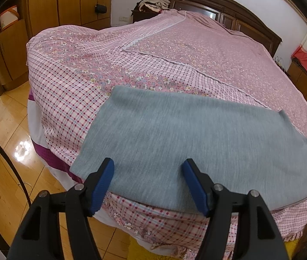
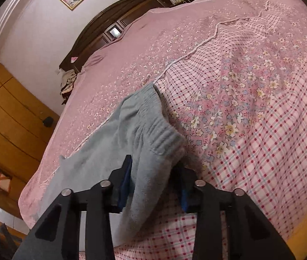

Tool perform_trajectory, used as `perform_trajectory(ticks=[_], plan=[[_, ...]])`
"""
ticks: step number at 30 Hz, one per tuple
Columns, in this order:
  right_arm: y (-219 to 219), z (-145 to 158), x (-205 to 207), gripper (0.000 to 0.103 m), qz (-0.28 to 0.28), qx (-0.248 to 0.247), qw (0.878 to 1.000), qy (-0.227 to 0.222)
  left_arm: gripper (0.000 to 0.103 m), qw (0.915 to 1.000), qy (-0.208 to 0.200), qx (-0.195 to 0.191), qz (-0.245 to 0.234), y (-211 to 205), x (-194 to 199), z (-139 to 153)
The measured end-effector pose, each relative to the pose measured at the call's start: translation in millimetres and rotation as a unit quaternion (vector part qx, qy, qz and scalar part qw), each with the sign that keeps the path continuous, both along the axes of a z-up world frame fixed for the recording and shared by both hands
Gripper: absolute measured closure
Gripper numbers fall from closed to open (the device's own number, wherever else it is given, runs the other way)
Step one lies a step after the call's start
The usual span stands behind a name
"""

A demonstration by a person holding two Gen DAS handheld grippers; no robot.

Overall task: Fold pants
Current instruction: 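Lift the waistband cuff upward with the right tool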

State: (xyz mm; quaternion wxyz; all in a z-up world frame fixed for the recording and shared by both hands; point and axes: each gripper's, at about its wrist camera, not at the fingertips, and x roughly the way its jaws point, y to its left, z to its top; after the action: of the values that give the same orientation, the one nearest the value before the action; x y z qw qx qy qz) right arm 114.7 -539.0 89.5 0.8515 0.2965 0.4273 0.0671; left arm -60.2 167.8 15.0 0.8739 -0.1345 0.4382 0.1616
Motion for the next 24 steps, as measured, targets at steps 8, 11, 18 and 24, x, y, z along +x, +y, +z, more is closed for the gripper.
perform_trajectory(ticks=[8, 11, 18, 24], plan=[[-4, 3, -13, 0.07, 0.0, 0.011, 1.0, 0.001, 0.027, 0.9998, 0.006, 0.016, -0.008, -1, 1, 5], [-7, 8, -15, 0.071, 0.003, 0.02, 1.0, -0.003, 0.027, 0.9999, 0.005, 0.011, -0.011, -1, 0, 6], [-2, 35, -24, 0.073, 0.018, -0.012, 0.999, -0.029, 0.026, 0.9997, -0.001, 0.002, -0.025, -5, -1, 16], [22, 57, -25, 0.076, 0.038, -0.059, 0.996, -0.047, 0.026, 0.9993, 0.001, -0.001, -0.036, -12, 1, 21]])
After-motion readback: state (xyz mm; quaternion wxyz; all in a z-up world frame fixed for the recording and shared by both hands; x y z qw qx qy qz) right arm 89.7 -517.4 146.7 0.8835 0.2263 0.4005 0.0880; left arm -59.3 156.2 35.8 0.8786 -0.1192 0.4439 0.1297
